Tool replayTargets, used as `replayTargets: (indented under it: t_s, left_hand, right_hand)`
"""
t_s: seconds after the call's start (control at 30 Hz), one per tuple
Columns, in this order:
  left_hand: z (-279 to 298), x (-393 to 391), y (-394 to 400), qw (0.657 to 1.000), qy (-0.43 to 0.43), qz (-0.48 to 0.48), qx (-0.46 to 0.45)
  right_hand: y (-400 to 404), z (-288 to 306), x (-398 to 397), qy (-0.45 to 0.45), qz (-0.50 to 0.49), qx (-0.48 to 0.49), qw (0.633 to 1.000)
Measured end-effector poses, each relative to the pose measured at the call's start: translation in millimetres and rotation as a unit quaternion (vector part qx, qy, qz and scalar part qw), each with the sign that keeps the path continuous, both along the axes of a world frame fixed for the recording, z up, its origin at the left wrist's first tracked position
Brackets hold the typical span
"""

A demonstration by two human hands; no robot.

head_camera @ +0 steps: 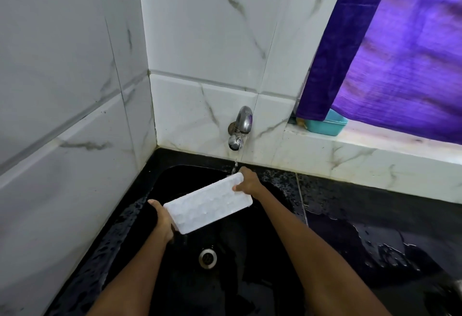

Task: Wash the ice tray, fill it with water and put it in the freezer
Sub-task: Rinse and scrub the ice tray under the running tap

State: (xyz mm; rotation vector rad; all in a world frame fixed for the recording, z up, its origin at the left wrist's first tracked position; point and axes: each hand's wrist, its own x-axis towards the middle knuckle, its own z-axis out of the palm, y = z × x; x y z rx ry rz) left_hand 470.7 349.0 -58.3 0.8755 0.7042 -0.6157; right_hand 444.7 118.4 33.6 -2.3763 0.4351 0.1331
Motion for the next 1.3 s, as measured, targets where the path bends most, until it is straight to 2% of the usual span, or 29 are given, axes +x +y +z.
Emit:
replayTargets:
  t_s: [0.03,0.1,0.17,0.23,0.33,0.4,0.47,0.5,0.6,0.83,0.9,0.97,1.0,1.13,1.23,1.3]
  left_hand:
    - [0.9,-0.6,-0.7,0.999,0.007,-0.027,-0.046]
    - [6.7,-4.4,-5.4,0.995,-0.006,-0.085,-0.053]
    - [11.4,-7.9,-15.1,0.996,-0.038,-0.044,-0.071]
    - [14.5,-10.1,-23.3,0.995,-0.087,0.009,-0.058]
    - [16.4,-12.9,-24.9,0.987,-0.150,0.033,-0.042]
    - [15.5,-13.3,-22.7,0.983,-0.171,0.019,-0.062]
    - [16.0,-14.7,-22.8,0.978,-0.180,0.008,-0.104]
    - [16.2,-14.4,-24.6,0.977,-0.179,0.005,-0.115]
    - [14.2,-15.2,-28.4,0.975,-0.189,-0.012,-0.115]
    - [4.1,-10.9,-35.9,0.957,-0.252,-0.074,-0.121]
    - [-0.7,-14.7,-49.7,0.970,-0.220,-0.088,-0.058]
    - [-0.7,-18.0,-66.9,0.979,-0.172,-0.076,0.074]
    - [3.1,-19.3,-76.0,0.974,-0.162,-0.082,0.139]
    - [36.5,-19.5,-119.8,0.916,-0.135,-0.168,0.338]
    - [72.1,-25.6,-162.2,0.878,-0.209,-0.221,0.369]
    - [80.4,-27.1,-182.7,0.841,-0.277,-0.250,0.393]
  right_hand:
    - [-3.1,3.3,-1.3,-0.035,-0.006,-0.004,0.999]
    - [-6.7,7.3,-7.7,-0.111,-0.023,0.016,0.993]
    - [-9.5,9.8,-15.5,-0.151,-0.009,-0.001,0.989]
    - [-15.9,9.6,-20.7,-0.091,0.049,0.001,0.995]
    - [-24.2,9.7,-29.3,0.107,0.073,0.038,0.991]
    - [-26.7,9.9,-33.0,0.127,-0.001,0.155,0.980]
    - [-27.7,6.6,-31.5,0.062,-0.127,0.306,0.942]
    - [-27.3,4.8,-29.7,0.029,-0.183,0.328,0.926]
    - [-22.1,-0.3,-23.3,-0.038,-0.261,0.229,0.937]
    - [-11.6,21.8,-7.8,-0.115,-0.249,0.079,0.958]
    - [-11.5,30.2,-3.7,-0.137,-0.239,0.045,0.960]
    - [-10.1,34.6,-2.7,-0.153,-0.214,0.005,0.965]
    - [-9.4,35.2,-2.9,-0.160,-0.199,-0.015,0.967]
    - [-8.7,35.1,-3.9,-0.186,-0.174,-0.069,0.965]
    - [-11.6,33.9,-3.8,-0.186,-0.160,-0.096,0.965]
    - [-16.4,29.6,-9.6,-0.197,-0.169,-0.096,0.961]
